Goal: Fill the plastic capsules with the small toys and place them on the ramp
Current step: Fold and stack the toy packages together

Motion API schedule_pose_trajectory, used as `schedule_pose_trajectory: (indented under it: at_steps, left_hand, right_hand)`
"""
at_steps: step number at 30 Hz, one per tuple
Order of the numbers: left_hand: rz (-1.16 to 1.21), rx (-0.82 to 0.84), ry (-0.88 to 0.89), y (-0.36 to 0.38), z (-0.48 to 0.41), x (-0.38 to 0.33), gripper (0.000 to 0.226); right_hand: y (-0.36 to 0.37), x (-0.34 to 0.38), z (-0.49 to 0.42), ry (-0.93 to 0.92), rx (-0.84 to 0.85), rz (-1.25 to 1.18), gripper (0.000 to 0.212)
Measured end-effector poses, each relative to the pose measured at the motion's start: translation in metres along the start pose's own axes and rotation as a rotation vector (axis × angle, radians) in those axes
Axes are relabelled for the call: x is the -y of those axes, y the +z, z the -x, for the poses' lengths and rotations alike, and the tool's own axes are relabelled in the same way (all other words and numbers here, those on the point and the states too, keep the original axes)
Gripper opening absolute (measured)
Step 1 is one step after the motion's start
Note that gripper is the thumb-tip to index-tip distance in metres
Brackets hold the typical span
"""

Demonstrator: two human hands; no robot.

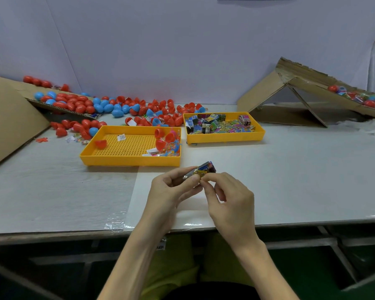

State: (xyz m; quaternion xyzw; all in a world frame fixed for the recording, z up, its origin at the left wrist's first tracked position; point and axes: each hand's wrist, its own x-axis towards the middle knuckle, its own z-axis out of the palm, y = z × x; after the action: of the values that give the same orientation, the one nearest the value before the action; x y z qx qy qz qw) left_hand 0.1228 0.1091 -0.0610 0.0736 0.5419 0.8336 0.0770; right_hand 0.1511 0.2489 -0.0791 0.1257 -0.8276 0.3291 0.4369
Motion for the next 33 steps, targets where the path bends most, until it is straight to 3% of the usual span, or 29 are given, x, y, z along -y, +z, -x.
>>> schedule_pose_trajectory:
  at_steps: [4,8,11,18,24,28,33]
  left_hand:
    - [0.005,-0.07,0.028,0.002,0.0,0.001,0.037]
    - [-0.001,-0.149,0.059,0.003,0.0,0.003,0.014]
    - [-0.025,-0.187,0.071,0.004,0.0,0.003,0.011]
    - [0.014,-0.196,0.011,0.004,0.0,-0.001,0.011]
    - [-0.097,-0.149,0.087,0.006,0.002,0.0,0.012]
    - [-0.298,-0.12,0.217,0.007,0.007,0.004,0.019]
    - [-0.377,-0.081,0.294,0.008,0.011,0.004,0.025]
  right_hand:
    - [-0.001,-0.002,0.001,-0.004,0.027,-0.059,0.012]
    - [-0.003,0.0,0.001,-0.026,0.086,-0.078,0.02]
    - [-0.003,0.001,0.0,0.001,0.106,-0.127,0.022]
    - [-0.01,0.004,-0.006,0.247,-0.053,-0.269,0.008]
    - [-0.011,0.001,-0.015,0.481,0.129,-0.432,0.043]
    - [-0.013,-0.006,-0.016,0.49,0.185,-0.514,0.013]
    - [-0.017,-0.008,-0.013,0.486,0.231,-0.605,0.013]
